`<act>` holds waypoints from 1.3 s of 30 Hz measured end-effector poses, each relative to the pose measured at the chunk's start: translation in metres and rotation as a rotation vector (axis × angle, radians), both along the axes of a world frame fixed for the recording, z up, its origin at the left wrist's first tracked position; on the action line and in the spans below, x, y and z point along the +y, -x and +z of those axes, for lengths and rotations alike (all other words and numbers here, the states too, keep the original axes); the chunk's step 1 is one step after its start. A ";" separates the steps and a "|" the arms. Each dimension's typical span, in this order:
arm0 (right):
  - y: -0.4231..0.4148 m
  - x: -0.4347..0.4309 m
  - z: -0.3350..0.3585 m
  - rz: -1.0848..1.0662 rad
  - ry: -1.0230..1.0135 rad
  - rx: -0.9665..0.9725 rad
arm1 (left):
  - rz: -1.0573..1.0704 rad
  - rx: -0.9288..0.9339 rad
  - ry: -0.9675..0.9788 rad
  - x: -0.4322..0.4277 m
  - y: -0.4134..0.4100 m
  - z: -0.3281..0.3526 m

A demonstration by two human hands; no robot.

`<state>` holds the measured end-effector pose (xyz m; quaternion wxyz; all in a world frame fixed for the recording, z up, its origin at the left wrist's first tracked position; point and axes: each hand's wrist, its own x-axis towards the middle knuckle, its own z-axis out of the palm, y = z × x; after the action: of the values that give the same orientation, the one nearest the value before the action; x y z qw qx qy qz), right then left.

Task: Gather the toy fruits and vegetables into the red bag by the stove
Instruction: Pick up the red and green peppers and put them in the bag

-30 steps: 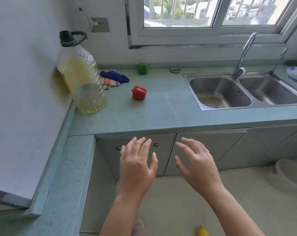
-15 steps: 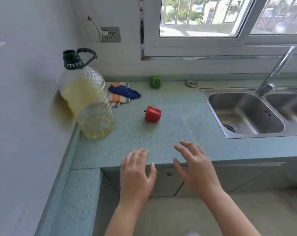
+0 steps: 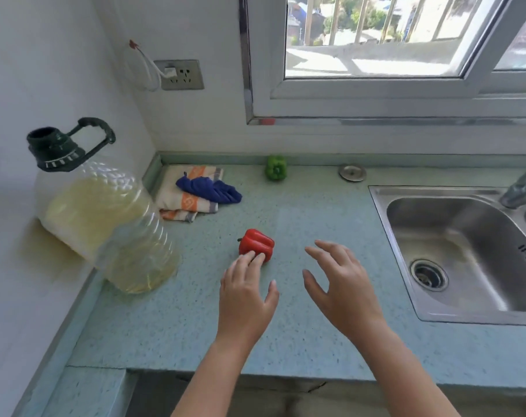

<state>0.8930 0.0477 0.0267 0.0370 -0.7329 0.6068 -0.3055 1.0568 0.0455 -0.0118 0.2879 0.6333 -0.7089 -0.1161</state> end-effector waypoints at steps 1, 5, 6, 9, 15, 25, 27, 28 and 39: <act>0.007 -0.012 -0.002 0.001 -0.007 -0.005 | 0.013 0.003 0.005 -0.012 0.005 0.002; 0.020 -0.056 -0.009 0.041 -0.051 -0.010 | 0.096 -0.007 0.004 -0.047 0.012 -0.004; 0.020 -0.065 -0.011 0.054 -0.059 -0.005 | 0.115 -0.013 -0.013 -0.053 0.012 -0.008; 0.018 -0.088 -0.019 0.078 -0.084 -0.008 | 0.152 -0.010 -0.080 -0.073 0.014 -0.019; 0.010 -0.130 -0.038 0.070 -0.173 -0.005 | 0.156 -0.016 -0.233 -0.111 0.017 -0.042; -0.004 -0.177 -0.059 0.047 -0.251 0.016 | 0.141 -0.001 -0.297 -0.147 0.006 -0.078; -0.010 -0.186 -0.063 0.053 -0.257 0.017 | 0.160 0.040 -0.276 -0.155 -0.001 -0.076; -0.013 -0.190 -0.064 0.059 -0.260 0.020 | 0.159 0.066 -0.284 -0.159 -0.004 -0.074; -0.017 -0.268 -0.076 0.076 -0.241 0.077 | 0.132 0.257 -0.201 -0.229 -0.027 -0.054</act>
<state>0.9096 -0.2200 -0.0498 0.1130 -0.7567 0.6119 -0.2006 1.0839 -0.1838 -0.0653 0.3183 0.6840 -0.6080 -0.2472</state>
